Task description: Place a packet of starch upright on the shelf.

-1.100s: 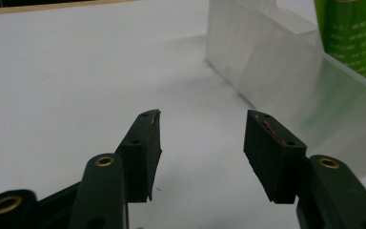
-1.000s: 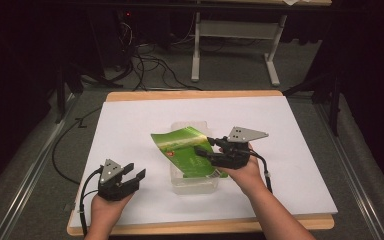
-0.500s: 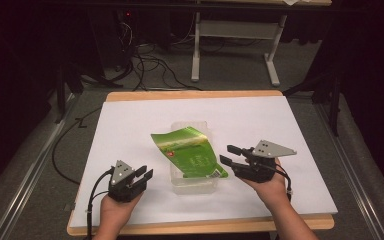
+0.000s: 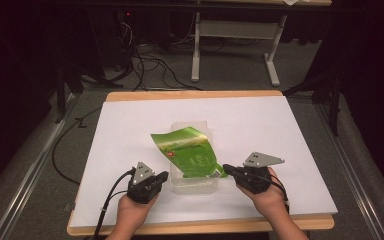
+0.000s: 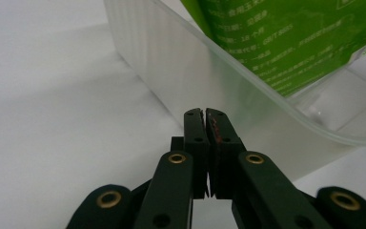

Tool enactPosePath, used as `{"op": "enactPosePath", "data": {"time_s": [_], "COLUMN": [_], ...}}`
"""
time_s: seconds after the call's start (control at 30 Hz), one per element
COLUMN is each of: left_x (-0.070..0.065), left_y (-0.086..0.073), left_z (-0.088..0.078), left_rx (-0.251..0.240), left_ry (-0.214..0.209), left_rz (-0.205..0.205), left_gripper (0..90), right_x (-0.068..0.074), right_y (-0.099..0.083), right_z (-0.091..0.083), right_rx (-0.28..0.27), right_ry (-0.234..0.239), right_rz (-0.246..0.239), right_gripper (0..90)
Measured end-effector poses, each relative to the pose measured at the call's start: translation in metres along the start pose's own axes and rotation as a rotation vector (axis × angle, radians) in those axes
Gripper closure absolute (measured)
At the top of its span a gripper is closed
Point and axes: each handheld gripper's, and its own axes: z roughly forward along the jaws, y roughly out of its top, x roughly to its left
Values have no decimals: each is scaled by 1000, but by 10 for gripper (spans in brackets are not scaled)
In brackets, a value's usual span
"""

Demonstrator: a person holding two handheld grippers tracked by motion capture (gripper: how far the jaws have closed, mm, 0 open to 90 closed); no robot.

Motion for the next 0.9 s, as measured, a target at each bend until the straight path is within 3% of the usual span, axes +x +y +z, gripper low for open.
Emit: {"op": "enactPosePath", "data": {"time_s": [0.17, 0.4, 0.5, 0.6, 0.7, 0.8, 0.9], "left_x": [-3, -3, -3, -3, -3, -3, -3], "left_y": [0, 0, -2, -2, -2, -2, -2], "left_z": [7, 9, 10, 11, 10, 10, 8], "left_rx": [15, 20, 27, 32, 34, 31, 24], "left_ry": [-14, -7, -7, -6, -5, -5, -2], "left_rz": [4, 7, 2, -2, -5, -7, -2], "left_gripper": [878, 900, 900, 900, 883, 862, 858], "right_x": [3, 14, 22, 18, 13, 8, 8], "right_y": [0, 6, 6, 5, 11, 19, 28], "right_z": [15, 44, 58, 56, 35, 17, 19], "right_rx": [36, 71, 111, 110, 18, -96, -168], "right_ry": [-33, 20, 18, 50, 38, 53, 84], "right_rz": [-11, -31, -53, -38, -9, 38, 61], "right_gripper": [900, 900, 900, 900, 861, 624, 414]}}
